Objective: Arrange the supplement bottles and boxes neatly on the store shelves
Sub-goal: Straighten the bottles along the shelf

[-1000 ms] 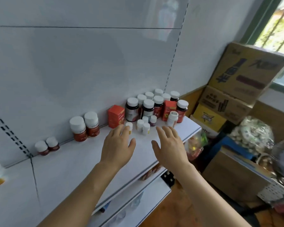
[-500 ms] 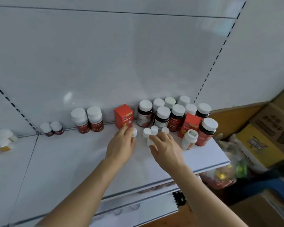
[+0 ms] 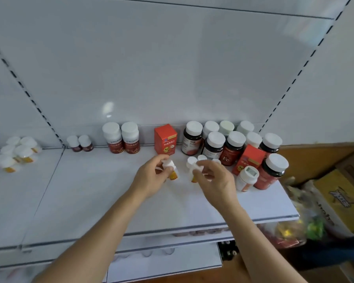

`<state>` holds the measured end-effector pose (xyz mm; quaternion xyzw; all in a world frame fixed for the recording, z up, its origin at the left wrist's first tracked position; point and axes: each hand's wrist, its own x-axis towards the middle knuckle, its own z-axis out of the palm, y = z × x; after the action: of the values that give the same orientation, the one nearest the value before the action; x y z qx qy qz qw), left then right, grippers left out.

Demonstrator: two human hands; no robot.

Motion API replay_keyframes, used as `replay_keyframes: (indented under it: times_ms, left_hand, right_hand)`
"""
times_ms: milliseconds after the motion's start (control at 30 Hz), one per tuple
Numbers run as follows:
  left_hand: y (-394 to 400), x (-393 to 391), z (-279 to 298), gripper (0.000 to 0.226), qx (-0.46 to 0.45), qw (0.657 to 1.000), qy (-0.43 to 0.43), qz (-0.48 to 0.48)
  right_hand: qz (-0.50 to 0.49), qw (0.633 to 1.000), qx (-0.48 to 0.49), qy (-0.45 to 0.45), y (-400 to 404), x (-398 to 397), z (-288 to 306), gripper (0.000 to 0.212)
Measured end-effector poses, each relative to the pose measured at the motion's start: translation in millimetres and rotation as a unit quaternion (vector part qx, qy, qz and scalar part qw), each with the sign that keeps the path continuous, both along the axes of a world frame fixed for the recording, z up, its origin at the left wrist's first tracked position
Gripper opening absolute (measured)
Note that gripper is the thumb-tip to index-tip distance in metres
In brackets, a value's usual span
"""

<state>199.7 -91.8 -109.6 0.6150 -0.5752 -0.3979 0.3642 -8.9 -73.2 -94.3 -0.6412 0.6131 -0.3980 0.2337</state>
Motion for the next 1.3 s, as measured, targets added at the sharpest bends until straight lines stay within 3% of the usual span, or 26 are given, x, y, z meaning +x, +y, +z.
replay_keyframes:
  times_ms: [67,133,267,667,933,1133,1300]
  left_hand:
    - [7.6,6.6,12.8,0.019,0.035,0.996,0.080,-0.007]
    - [16.1,12.8,24.3,0.015,0.038,0.992,0.123,-0.014]
    - [30.8,28.7,38.1,0.014,0.047,0.984,0.170,-0.019]
    - [82.3,124.0,48.6,0.025,0.025,0.980,0.195,0.033]
    - [129.6,257.6,52.9,0.023,0.006,0.988,0.129,0.088]
    - [142.3,339.1,43.4,0.036,0.003,0.984,0.088,0.154]
    - [128.1,375.5,34.4,0.030,0.001,0.984,-0.027,0.174]
  right_hand:
    - [0.035,0.986,0.109,-0.123,-2.5,3.6,15.0,0.010]
    - [0.078,0.966,0.146,-0.199,-5.1,10.7,24.3,0.008]
    - [0.109,0.953,0.163,-0.231,-1.6,32.5,34.1,0.007]
    - [0.163,0.953,0.188,-0.174,26.8,144.1,50.4,0.010]
    - [0.214,0.955,0.176,-0.108,57.3,274.1,57.7,0.008]
    - [0.230,0.956,0.166,-0.069,62.3,350.8,59.5,0.010]
    - [0.213,0.969,0.124,-0.006,32.8,393.5,47.9,0.010]
